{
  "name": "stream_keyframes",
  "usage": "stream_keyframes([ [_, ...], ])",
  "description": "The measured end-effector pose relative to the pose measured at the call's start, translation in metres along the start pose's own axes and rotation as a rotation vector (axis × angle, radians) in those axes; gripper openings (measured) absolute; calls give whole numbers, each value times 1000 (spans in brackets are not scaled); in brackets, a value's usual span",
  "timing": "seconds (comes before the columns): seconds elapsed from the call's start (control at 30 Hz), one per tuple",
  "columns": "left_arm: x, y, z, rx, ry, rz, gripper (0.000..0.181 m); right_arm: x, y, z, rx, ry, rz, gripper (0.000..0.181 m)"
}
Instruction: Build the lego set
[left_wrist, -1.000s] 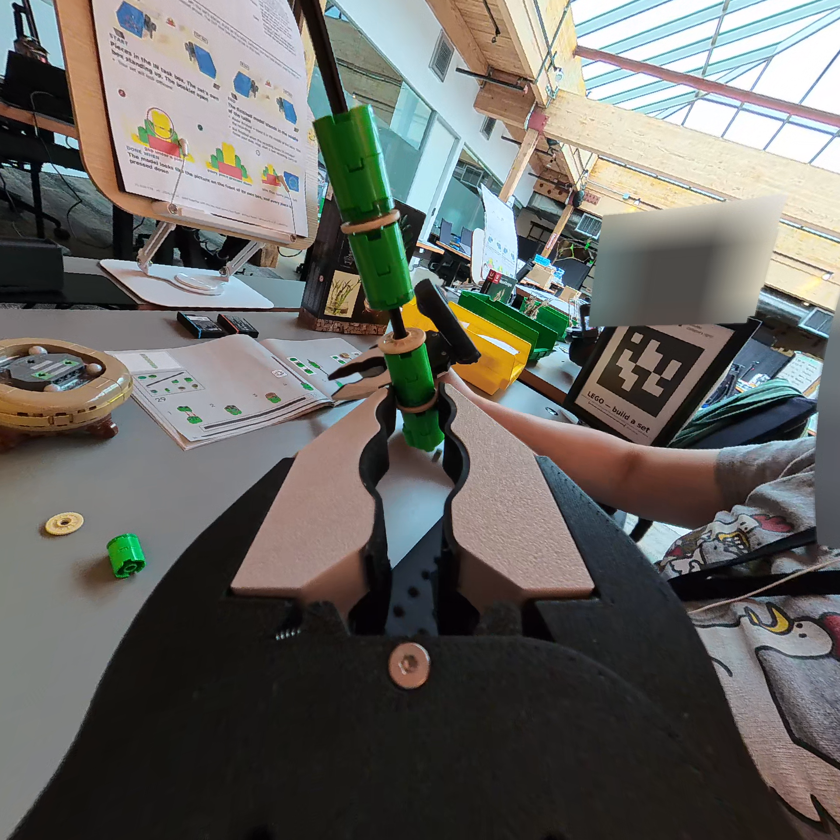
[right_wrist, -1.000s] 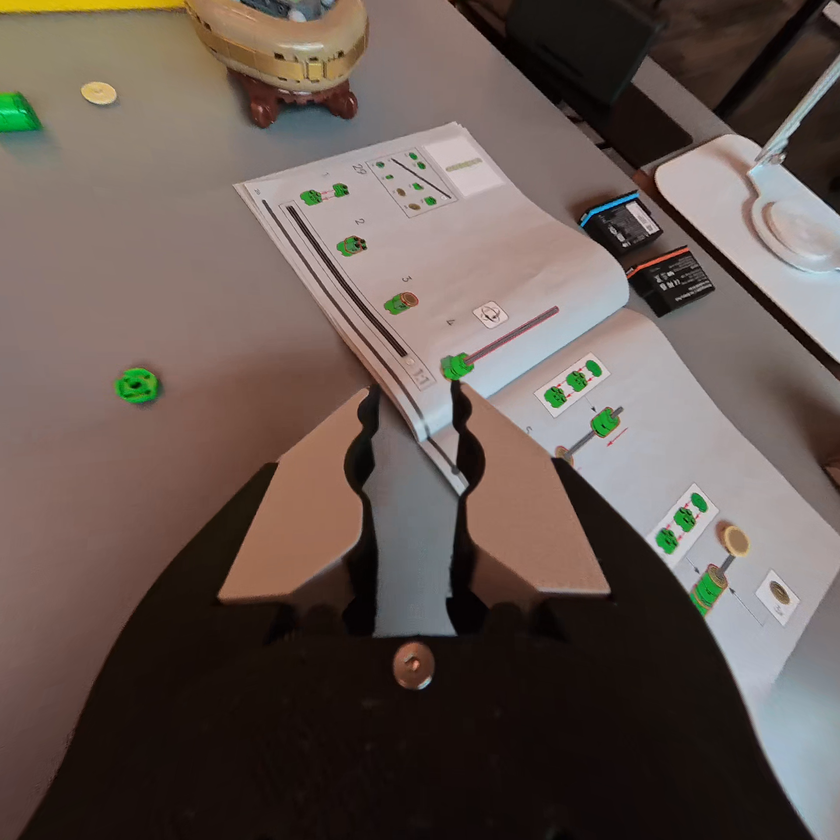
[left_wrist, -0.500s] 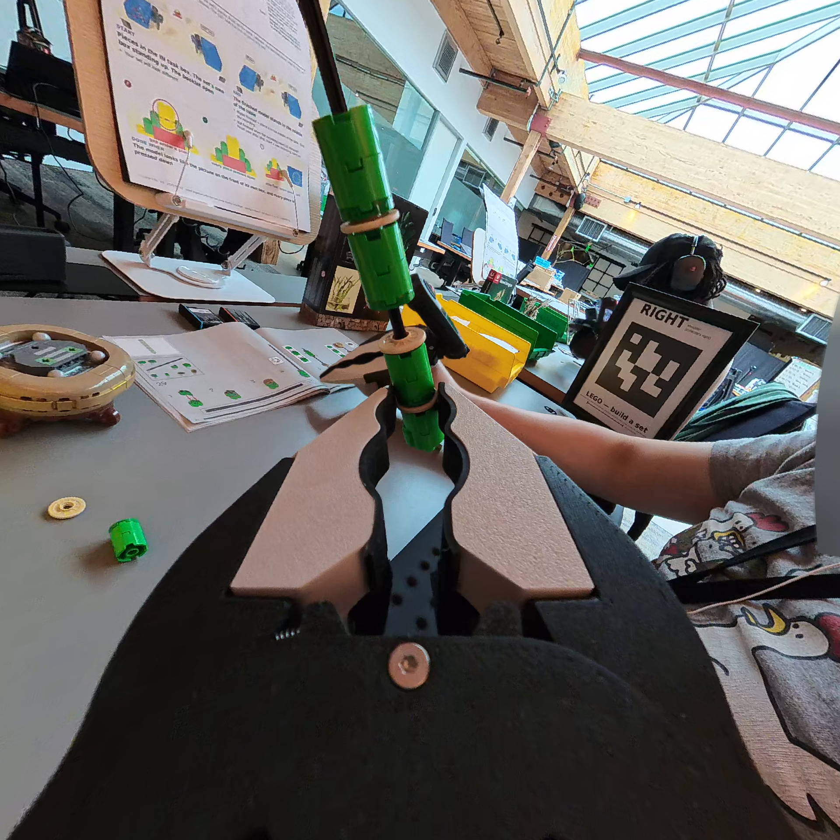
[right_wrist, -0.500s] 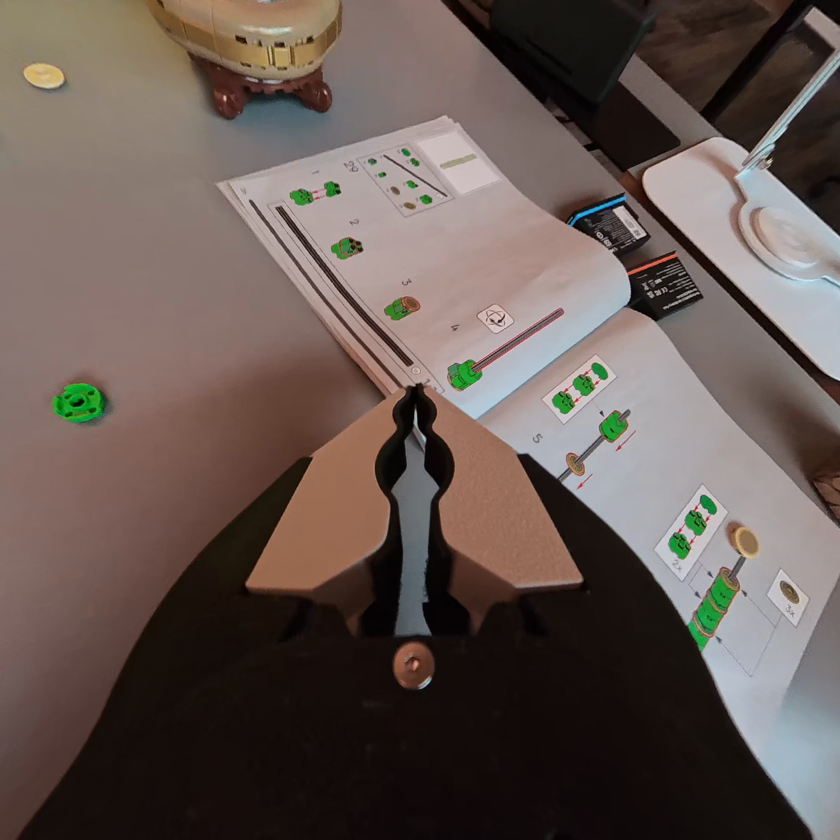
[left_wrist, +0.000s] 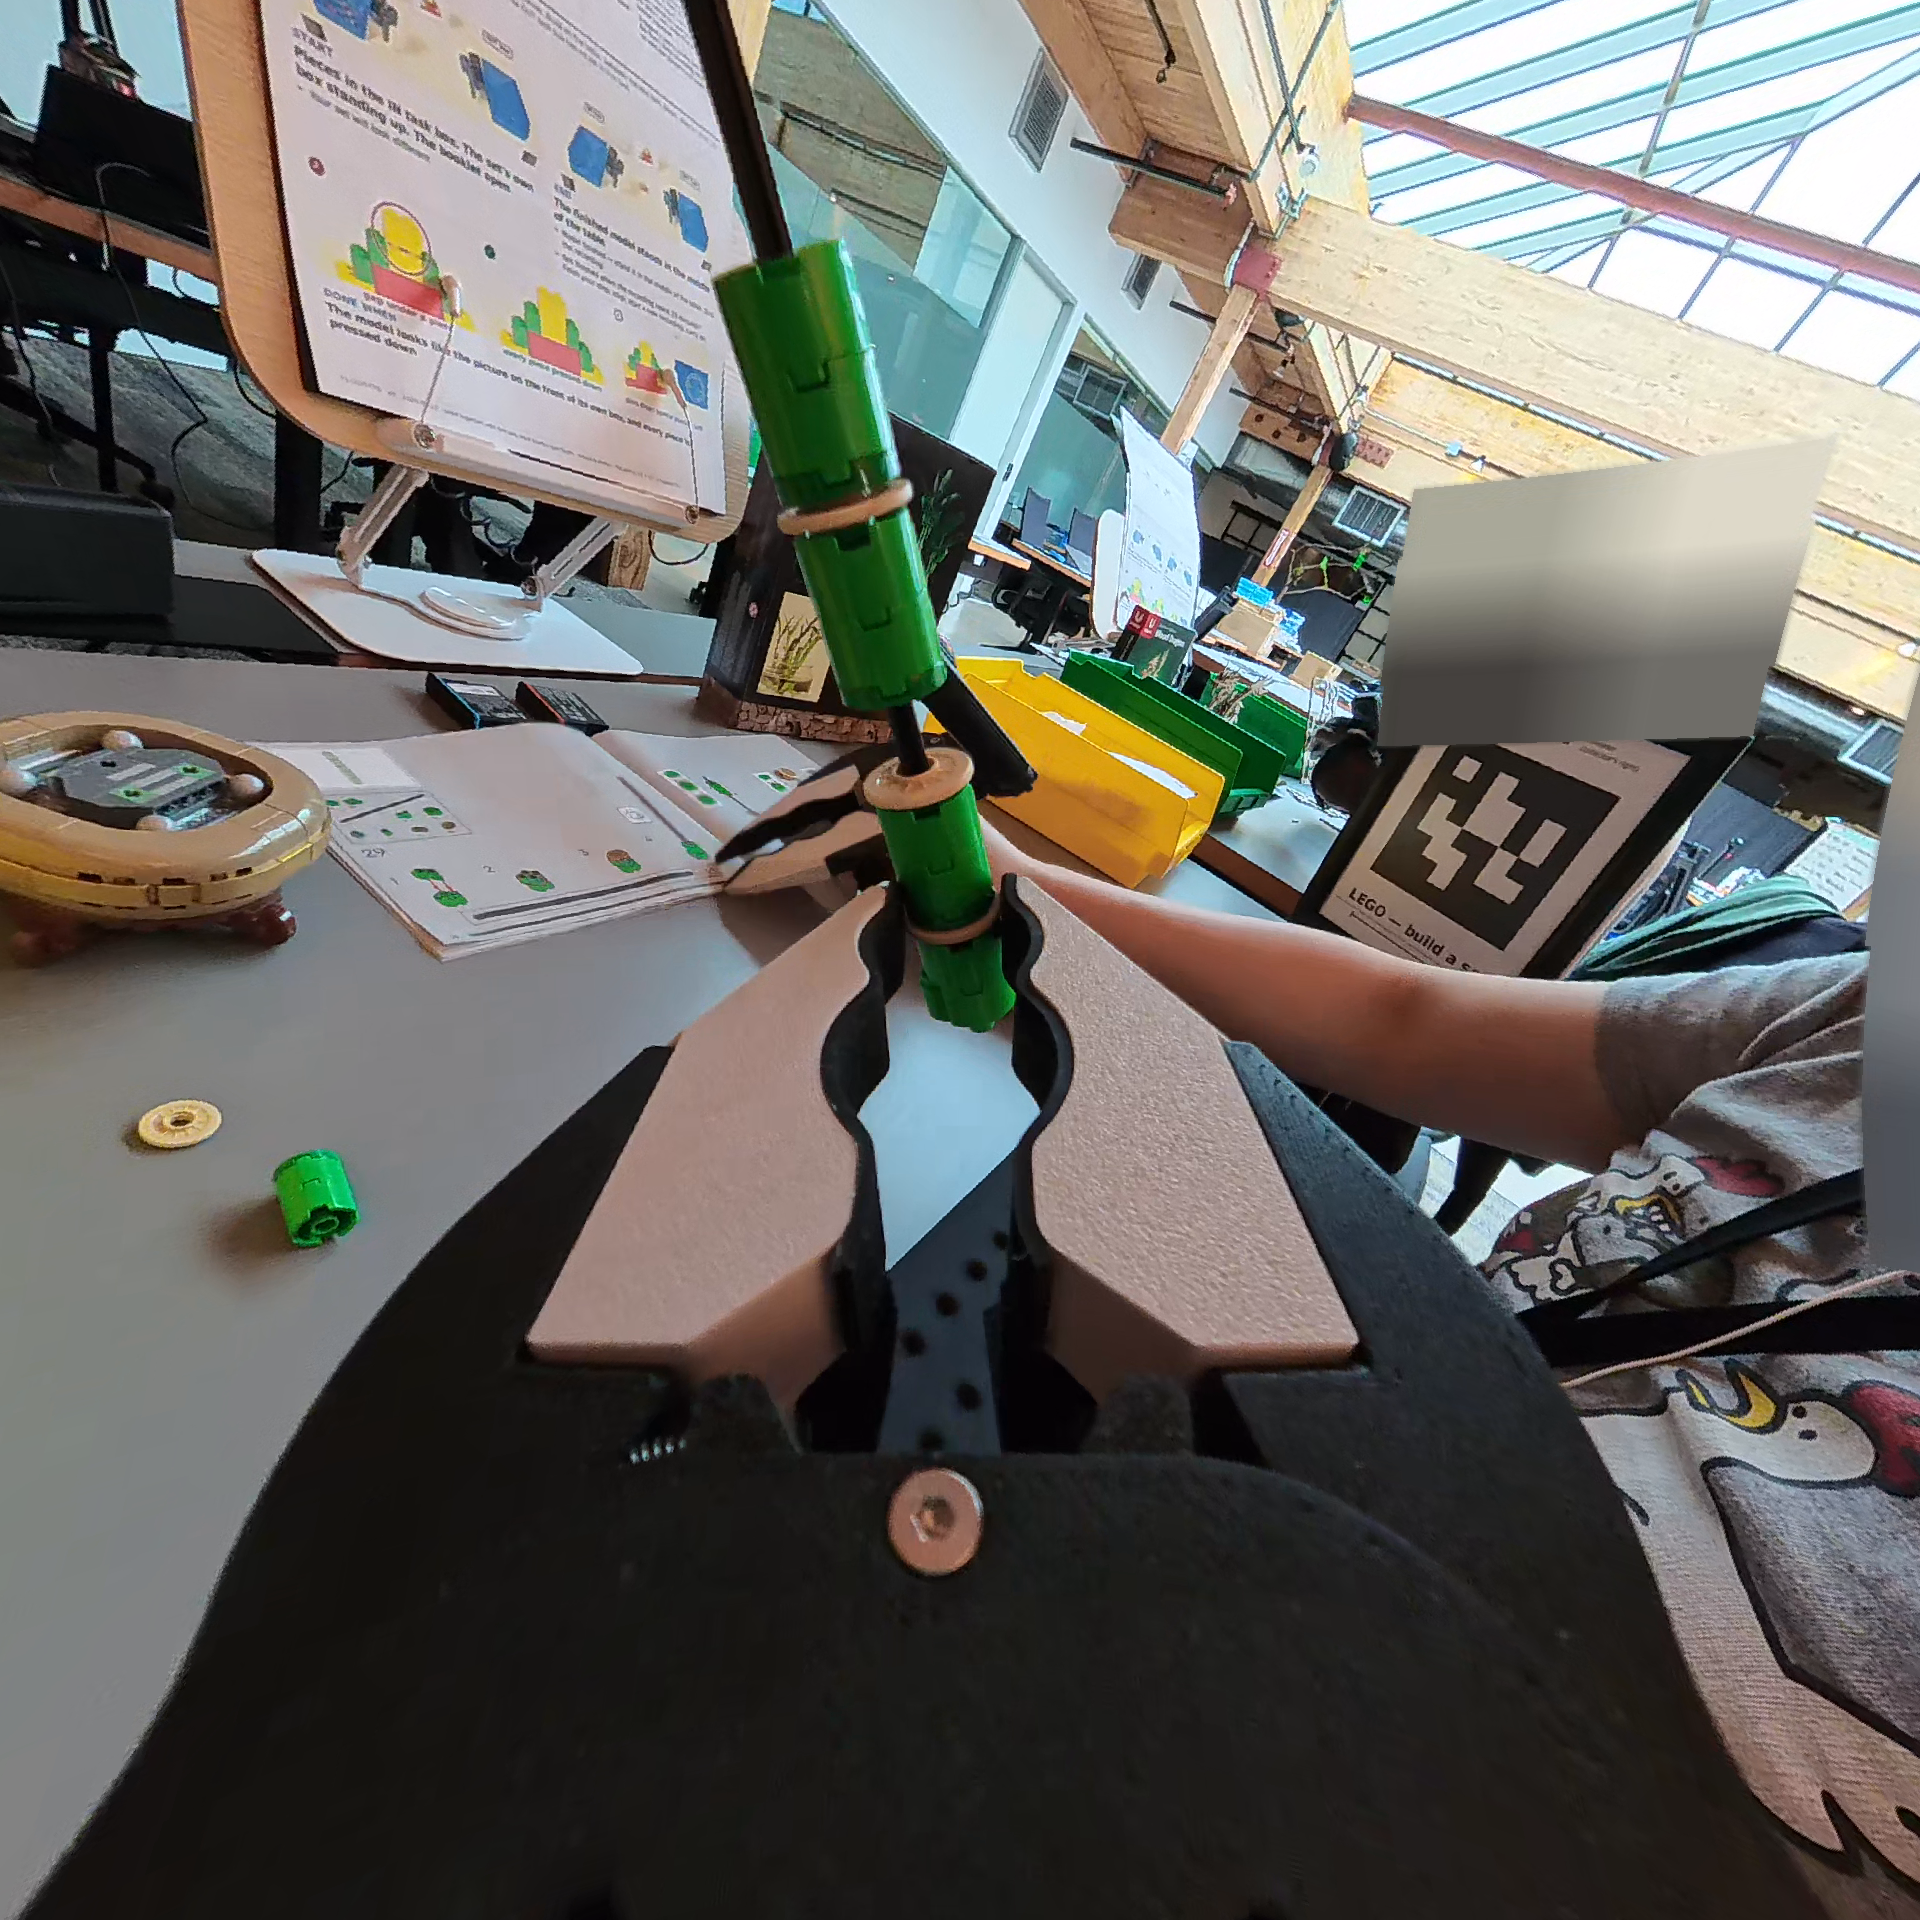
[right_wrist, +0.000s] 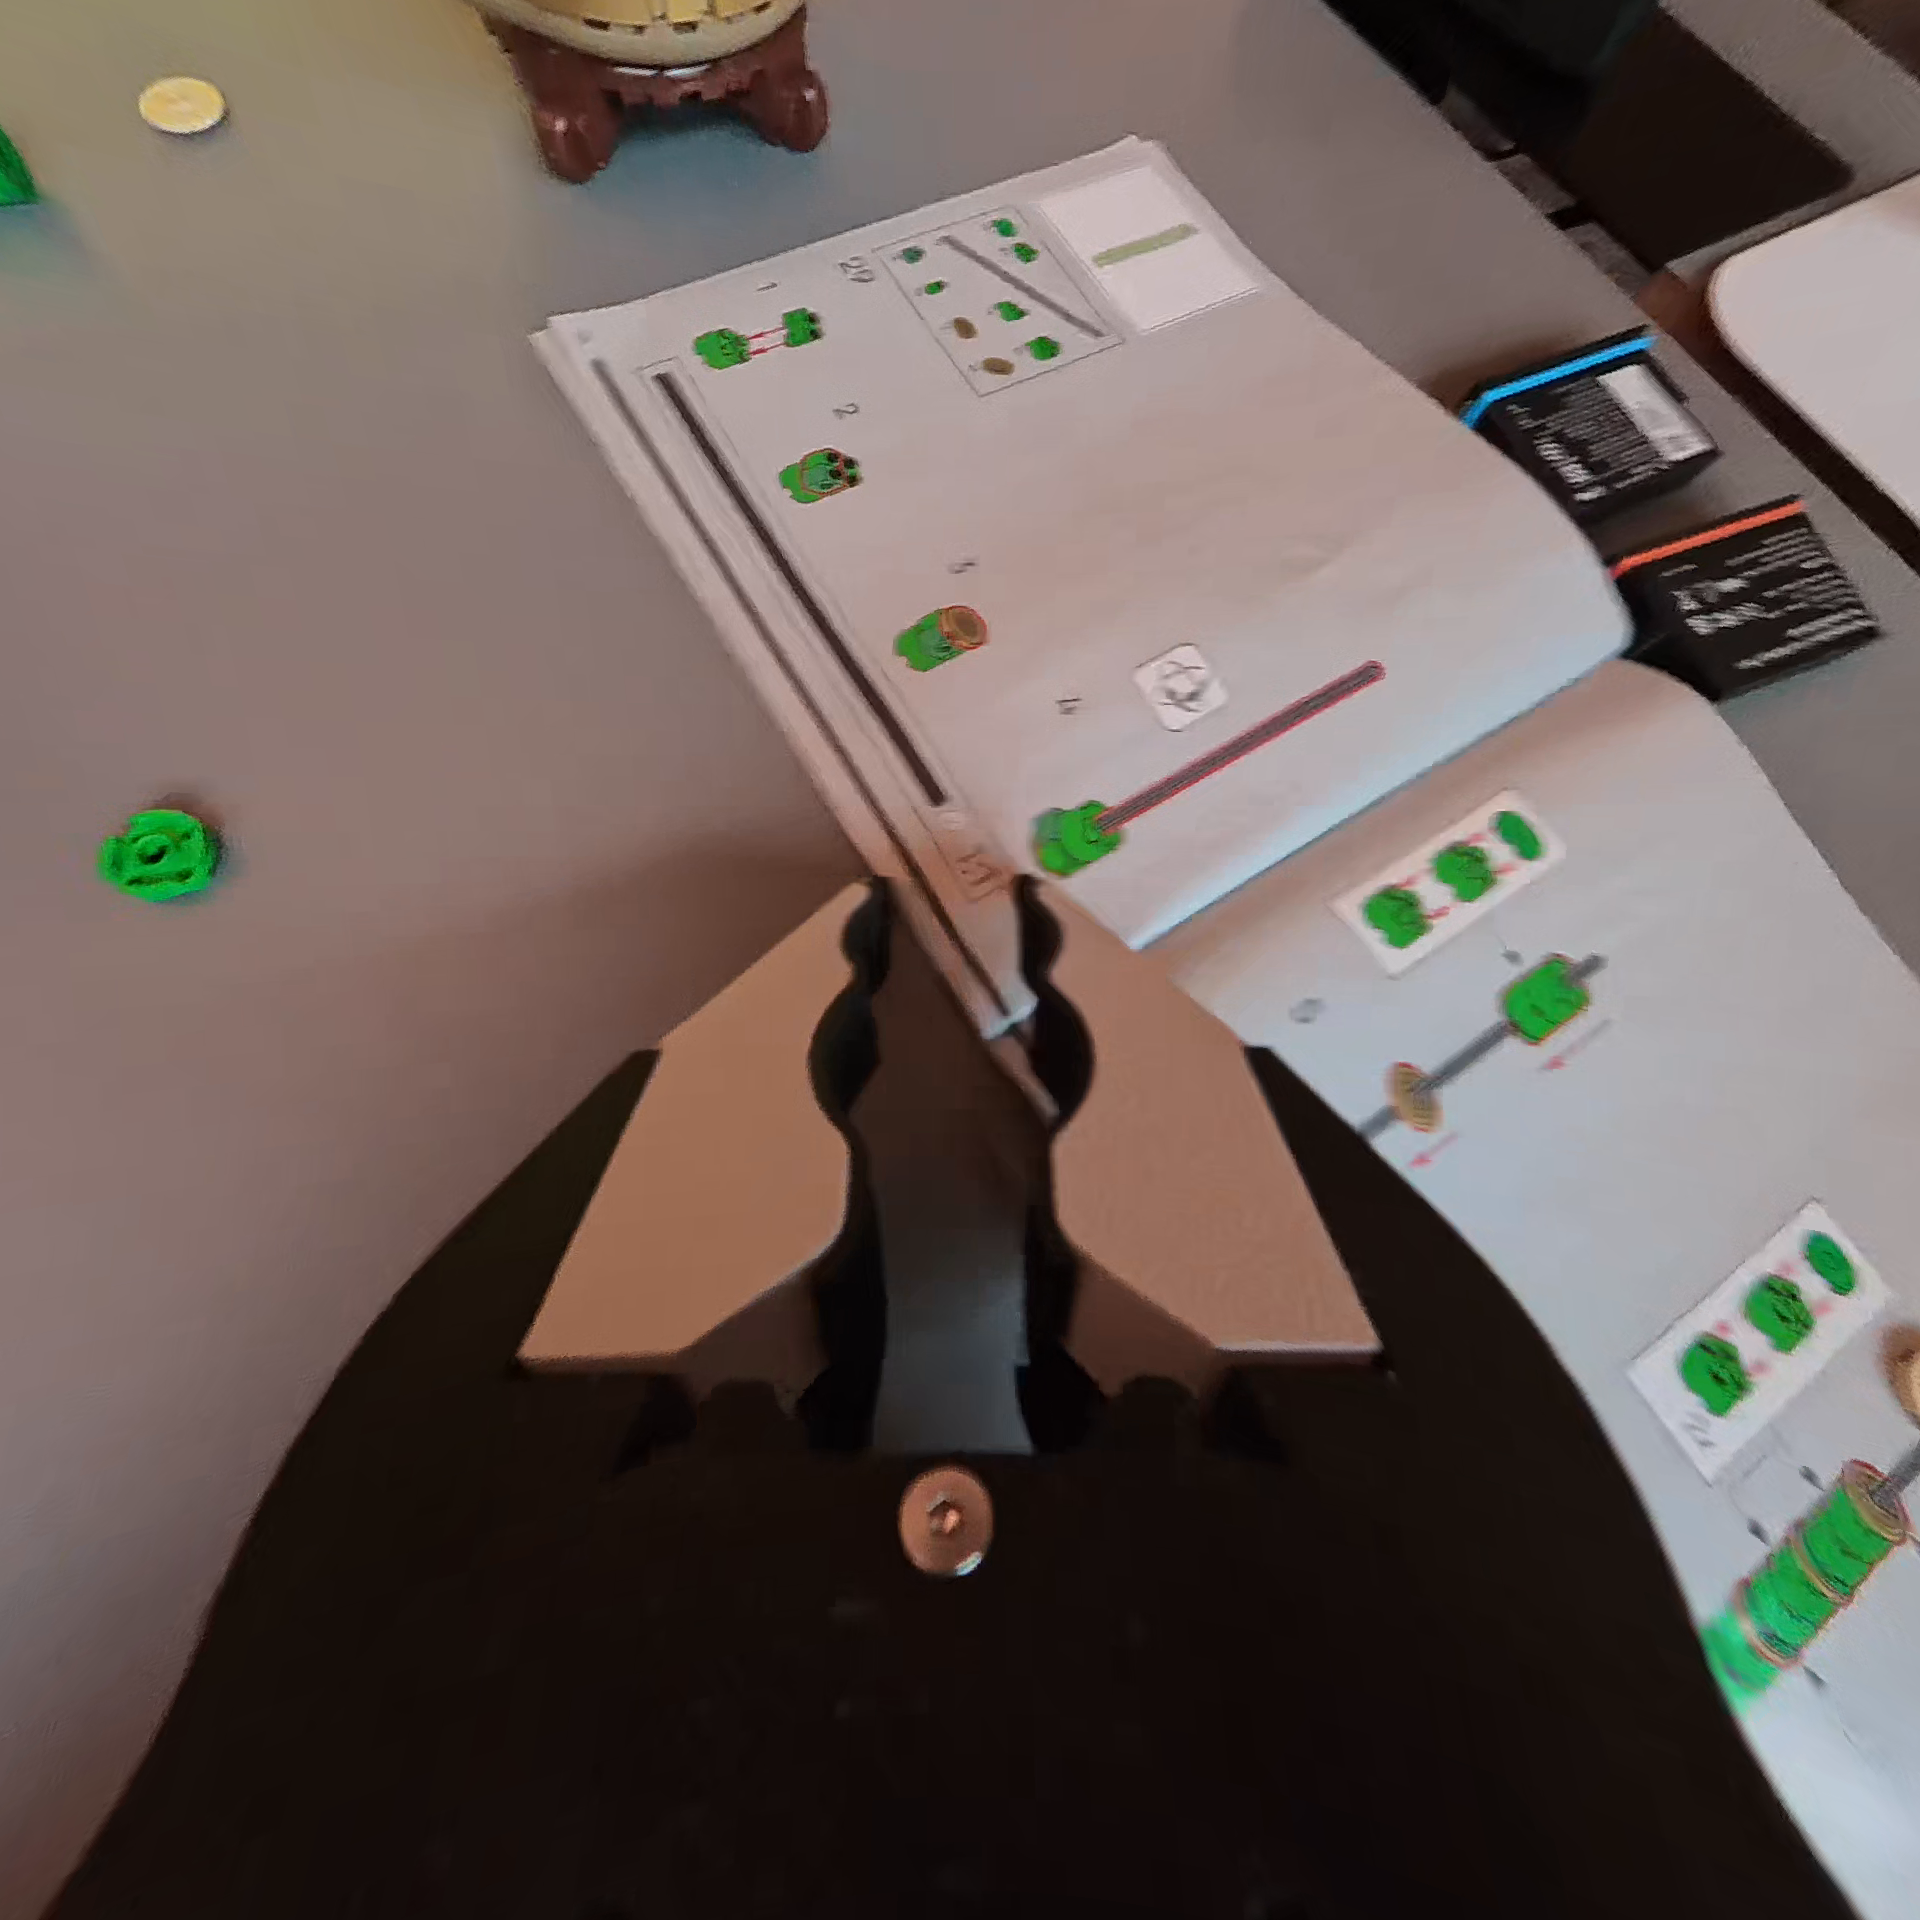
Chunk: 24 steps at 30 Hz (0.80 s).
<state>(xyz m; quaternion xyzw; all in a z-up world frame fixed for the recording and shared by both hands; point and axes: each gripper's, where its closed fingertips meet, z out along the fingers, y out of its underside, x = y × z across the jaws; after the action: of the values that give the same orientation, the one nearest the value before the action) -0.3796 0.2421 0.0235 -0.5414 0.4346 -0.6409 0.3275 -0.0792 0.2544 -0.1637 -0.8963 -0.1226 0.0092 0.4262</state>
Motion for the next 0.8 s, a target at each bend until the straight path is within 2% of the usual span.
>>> stream_keyframes([
  [0.03,0,0,1,-3,0,1,15,-6,0,1,-5,-33,-8,7],
  [0.1,1,0,2,-7,5,3,15,-8,-1,1,-6,-28,-18,0],
  [0.3,3,2,6,-15,18,3,15,-9,0,-3,-25,-5,-77,0],
  [0.43,3,4,6,-21,18,-1,15,-5,-11,-13,24,-2,-72,0],
  [0.53,3,4,5,-21,14,-2,15,-1,-20,-22,55,-15,-179,0],
  [0.57,4,3,4,-24,13,-2,15,5,-23,-24,50,-11,-233,5],
  [0.63,4,3,3,-35,7,7,15,16,-29,-22,2,-62,-264,56],
  [0.7,6,2,3,-39,0,19,15,19,-36,-16,-70,-220,-213,90],
  [0.8,8,3,3,-43,-5,25,15,37,-41,-2,-167,-321,-280,129],
])
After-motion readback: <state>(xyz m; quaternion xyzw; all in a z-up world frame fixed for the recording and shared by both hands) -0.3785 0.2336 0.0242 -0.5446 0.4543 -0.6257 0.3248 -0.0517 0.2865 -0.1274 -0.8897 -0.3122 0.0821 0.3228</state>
